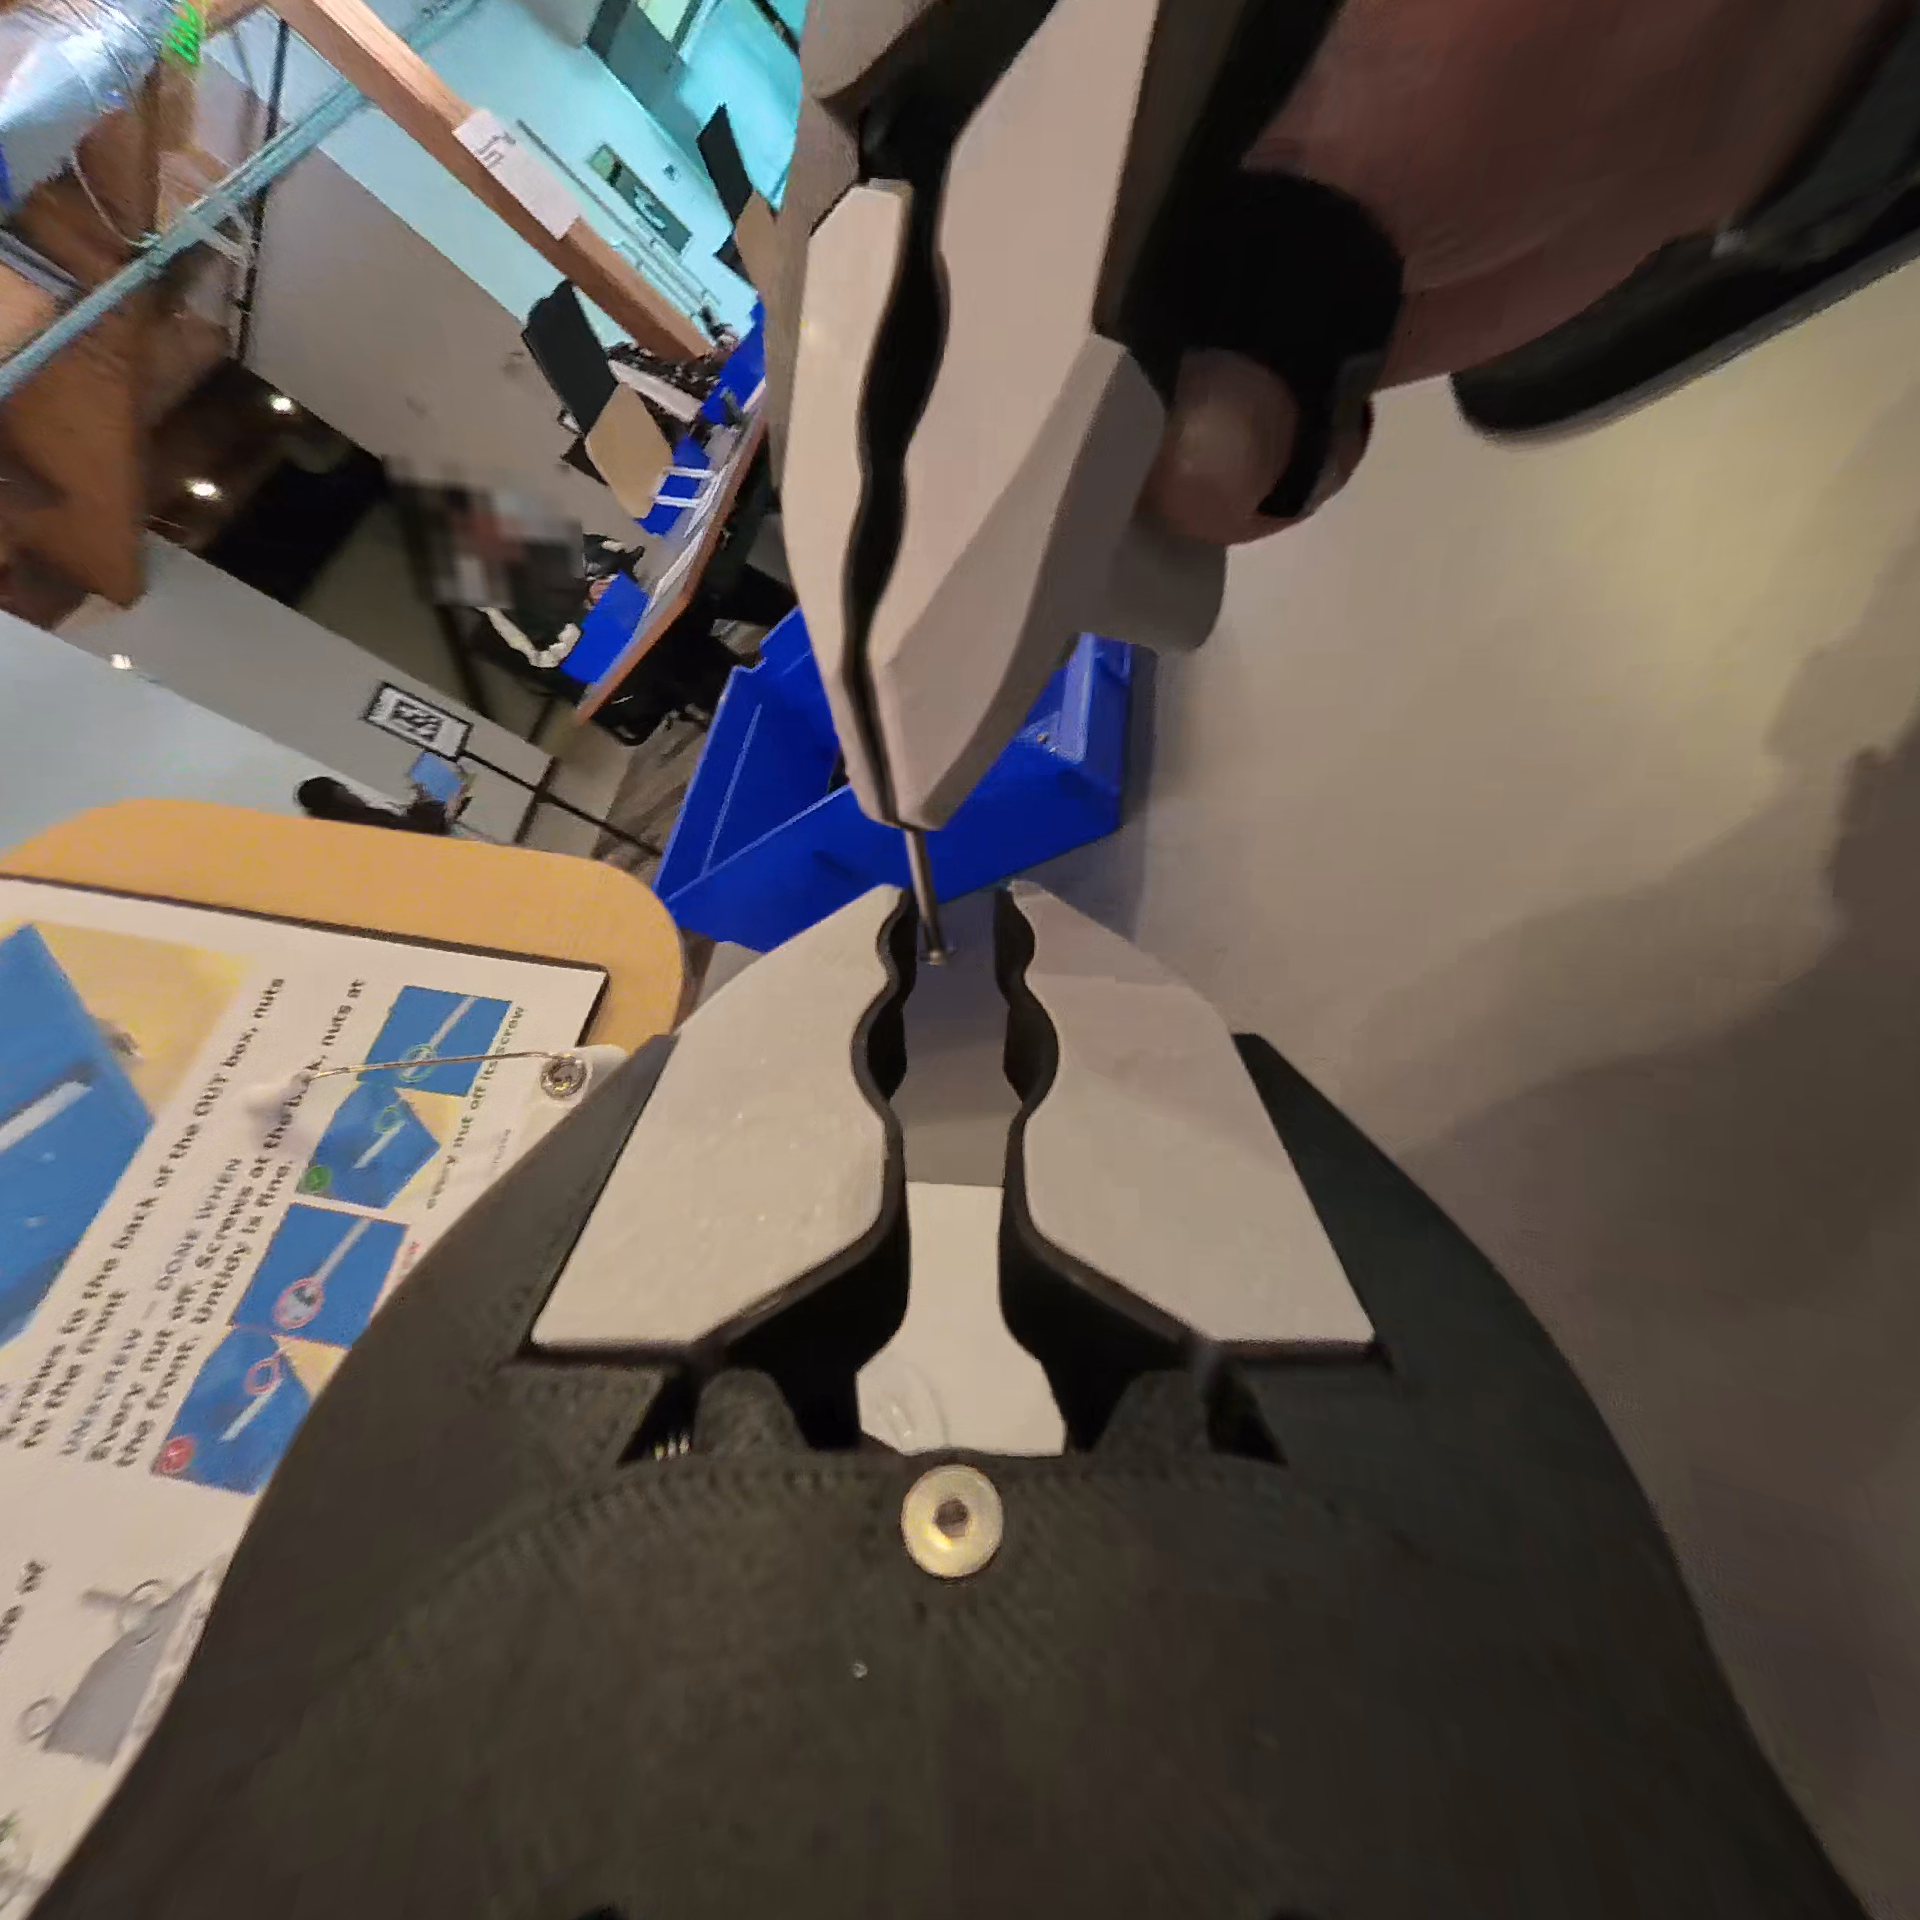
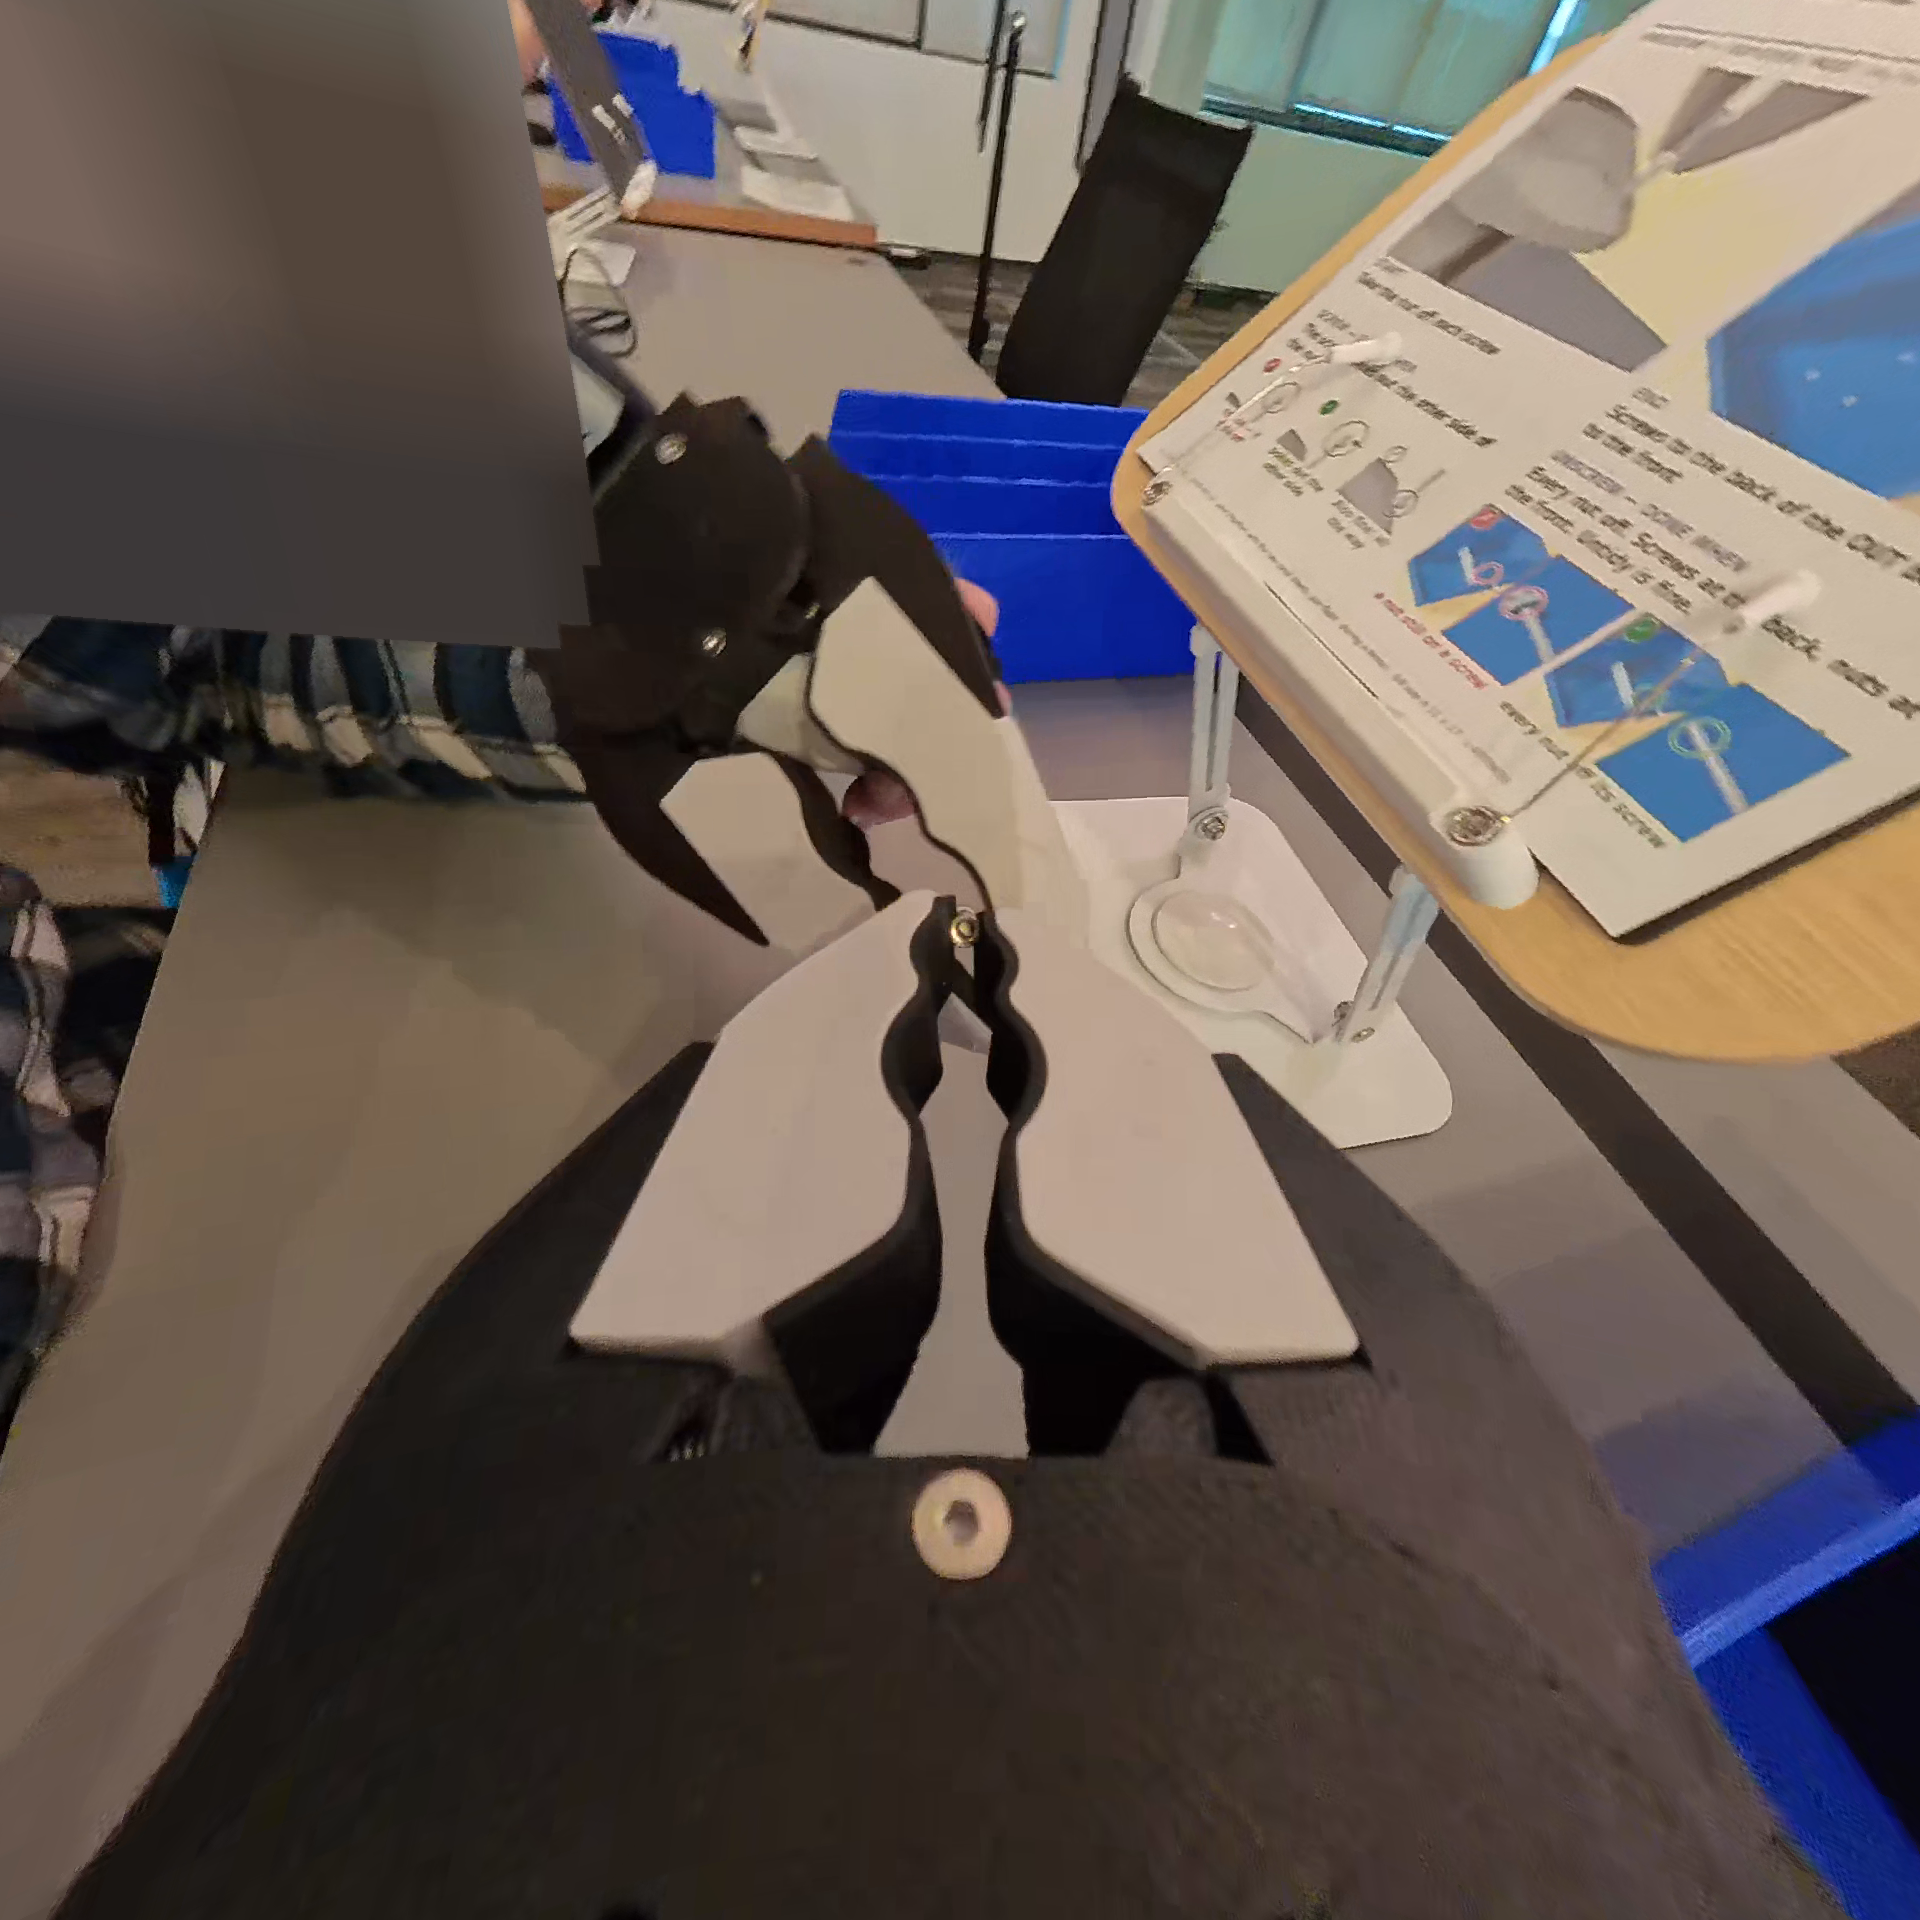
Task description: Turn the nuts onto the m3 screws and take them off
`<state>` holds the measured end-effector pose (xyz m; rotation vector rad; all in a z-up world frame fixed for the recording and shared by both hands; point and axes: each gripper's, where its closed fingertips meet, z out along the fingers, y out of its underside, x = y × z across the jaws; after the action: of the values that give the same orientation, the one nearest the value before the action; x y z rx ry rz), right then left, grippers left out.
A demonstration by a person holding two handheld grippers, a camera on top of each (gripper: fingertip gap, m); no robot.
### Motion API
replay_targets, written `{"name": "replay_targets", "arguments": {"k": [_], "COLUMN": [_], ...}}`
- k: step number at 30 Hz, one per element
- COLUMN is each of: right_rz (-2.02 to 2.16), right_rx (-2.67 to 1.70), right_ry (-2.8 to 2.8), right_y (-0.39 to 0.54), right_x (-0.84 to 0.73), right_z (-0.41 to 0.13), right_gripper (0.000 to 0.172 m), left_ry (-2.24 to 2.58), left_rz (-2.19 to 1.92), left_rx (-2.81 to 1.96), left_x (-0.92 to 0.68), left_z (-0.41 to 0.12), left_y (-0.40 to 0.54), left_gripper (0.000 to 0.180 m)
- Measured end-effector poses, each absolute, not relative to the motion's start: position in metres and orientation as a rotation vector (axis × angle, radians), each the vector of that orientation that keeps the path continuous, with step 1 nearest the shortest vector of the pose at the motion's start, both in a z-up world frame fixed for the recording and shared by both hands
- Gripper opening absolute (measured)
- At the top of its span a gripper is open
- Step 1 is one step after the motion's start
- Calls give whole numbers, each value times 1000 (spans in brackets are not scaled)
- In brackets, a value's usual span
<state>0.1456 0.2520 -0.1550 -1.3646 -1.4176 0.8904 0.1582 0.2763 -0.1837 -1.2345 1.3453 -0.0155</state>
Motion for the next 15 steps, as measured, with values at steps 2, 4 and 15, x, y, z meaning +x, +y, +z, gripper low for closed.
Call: {"name": "replay_targets", "arguments": {"k": [2,4,15], "right_rz": [926,944,921], "right_rx": [-1390,-1409,-1428], "right_ry": [-1369,-1343,-1303], "right_y": [255,256,259], "right_x": [146,146,143], "right_z": [-154,-156,-160], "right_gripper": [5,5,5], "left_ry": [1334,1329,1274], "left_rz": [54,93,156], "left_rx": [-1223,-1217,-1228], "left_x": [156,155,148], "left_z": [-184,-184,-180], "left_y": [280,281,288], "left_gripper": [10,7,1]}}
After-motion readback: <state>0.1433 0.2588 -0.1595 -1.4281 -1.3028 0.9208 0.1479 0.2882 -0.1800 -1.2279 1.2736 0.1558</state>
